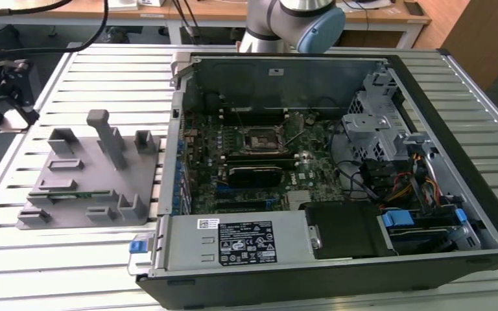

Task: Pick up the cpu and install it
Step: 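Pick up the cpu and move it towards the insertion slot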

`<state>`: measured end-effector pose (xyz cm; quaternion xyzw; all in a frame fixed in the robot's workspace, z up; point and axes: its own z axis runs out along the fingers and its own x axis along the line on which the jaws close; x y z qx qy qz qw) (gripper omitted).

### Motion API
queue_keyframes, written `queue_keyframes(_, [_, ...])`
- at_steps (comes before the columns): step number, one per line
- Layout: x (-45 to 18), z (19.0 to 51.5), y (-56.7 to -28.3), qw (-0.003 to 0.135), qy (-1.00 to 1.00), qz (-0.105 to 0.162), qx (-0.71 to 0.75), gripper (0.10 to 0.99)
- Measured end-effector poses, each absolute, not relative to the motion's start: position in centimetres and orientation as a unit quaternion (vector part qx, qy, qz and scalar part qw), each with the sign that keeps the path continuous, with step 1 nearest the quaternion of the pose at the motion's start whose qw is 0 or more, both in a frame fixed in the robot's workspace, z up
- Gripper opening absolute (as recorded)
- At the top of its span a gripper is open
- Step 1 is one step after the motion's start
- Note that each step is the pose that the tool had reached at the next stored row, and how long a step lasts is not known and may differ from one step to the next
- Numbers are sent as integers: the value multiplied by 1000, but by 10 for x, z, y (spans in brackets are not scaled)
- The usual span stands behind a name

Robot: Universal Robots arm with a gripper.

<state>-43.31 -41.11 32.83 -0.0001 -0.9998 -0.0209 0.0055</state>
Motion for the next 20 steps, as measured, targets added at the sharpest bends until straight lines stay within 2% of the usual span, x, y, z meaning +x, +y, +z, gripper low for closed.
queue_keyframes(20, [-433,370,-411,5,-1000,-21,0,525])
